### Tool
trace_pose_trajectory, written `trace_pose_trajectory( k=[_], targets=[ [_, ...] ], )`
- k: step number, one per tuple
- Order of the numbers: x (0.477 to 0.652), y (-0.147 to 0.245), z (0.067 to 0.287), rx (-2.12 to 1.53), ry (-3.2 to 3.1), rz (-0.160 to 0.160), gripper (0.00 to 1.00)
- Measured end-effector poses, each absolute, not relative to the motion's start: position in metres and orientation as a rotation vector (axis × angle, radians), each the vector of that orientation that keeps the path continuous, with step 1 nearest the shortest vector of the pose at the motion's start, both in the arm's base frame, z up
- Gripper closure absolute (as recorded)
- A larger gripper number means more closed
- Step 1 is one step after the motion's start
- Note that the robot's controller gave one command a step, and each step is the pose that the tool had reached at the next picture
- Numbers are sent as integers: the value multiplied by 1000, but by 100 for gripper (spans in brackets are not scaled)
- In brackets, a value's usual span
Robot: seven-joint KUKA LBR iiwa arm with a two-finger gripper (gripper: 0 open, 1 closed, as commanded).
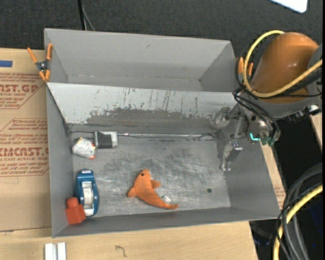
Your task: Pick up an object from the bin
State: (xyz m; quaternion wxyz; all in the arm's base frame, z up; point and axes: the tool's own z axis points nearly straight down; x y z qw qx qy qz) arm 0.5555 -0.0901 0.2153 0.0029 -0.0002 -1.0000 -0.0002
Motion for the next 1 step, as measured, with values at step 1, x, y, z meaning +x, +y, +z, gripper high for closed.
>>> trace_pose_trajectory(
  k=[1],
  targets=[
    [557, -90, 220, 1, -3144, 1, 0]
  ],
)
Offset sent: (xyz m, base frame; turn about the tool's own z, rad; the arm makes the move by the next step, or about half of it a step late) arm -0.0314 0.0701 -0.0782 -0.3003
